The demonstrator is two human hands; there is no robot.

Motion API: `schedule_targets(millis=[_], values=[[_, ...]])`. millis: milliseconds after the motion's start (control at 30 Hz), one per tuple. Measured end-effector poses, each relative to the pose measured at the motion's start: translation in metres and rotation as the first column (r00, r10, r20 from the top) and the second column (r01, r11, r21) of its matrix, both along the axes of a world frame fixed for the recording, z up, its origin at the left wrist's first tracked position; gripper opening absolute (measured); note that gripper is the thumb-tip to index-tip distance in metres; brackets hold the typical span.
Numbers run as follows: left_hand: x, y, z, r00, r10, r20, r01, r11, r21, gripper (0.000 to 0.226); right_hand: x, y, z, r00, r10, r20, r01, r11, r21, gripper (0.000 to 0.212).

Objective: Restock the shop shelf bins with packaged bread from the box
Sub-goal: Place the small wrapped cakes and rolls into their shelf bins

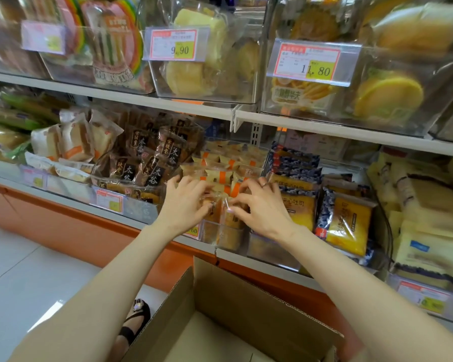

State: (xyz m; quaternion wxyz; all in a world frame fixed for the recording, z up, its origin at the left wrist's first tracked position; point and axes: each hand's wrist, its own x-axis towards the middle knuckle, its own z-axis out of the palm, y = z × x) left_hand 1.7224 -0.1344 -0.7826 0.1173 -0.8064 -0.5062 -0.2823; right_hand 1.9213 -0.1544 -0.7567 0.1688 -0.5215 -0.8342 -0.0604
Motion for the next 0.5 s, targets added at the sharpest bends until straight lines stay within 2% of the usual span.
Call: schedule_targets(millis=[67, 133, 233, 300, 367, 500], values=[[0.008, -0.005, 0.004, 0.997, -0.055, 0.051, 0.051, 0.995, 0.083, 0.045, 0.002, 0.006, 0.009, 0.989, -0.046, -0.140, 0.053, 0.998, 0.044, 0.031], [0.014, -0.008, 0.006, 0.992, -0.124, 0.038, 0.121, 0.989, 0.088, 0.042, 0.008, 0.014, 0.015, 0.969, -0.125, -0.212, 0.144, 0.987, 0.076, 0.029], [0.016, -0.008, -0.002, 0.984, -0.175, -0.041, 0.176, 0.984, 0.037, 0.037, 0.014, 0.024, 0.019, 0.966, -0.238, -0.103, 0.241, 0.970, 0.021, 0.034], [0.016, -0.008, -0.007, 0.984, -0.176, -0.029, 0.176, 0.984, 0.003, 0.036, 0.013, 0.028, 0.019, 0.961, -0.273, -0.035, 0.272, 0.961, -0.044, 0.035], [0.017, -0.008, -0.007, 0.985, -0.173, -0.006, 0.173, 0.985, -0.015, 0.036, 0.010, 0.033, 0.018, 0.956, -0.289, -0.047, 0.284, 0.954, -0.094, 0.031], [0.018, -0.007, -0.004, 0.982, -0.184, 0.040, 0.185, 0.982, -0.029, 0.038, 0.008, 0.040, 0.016, 0.901, -0.315, -0.298, 0.281, 0.948, -0.150, 0.013]])
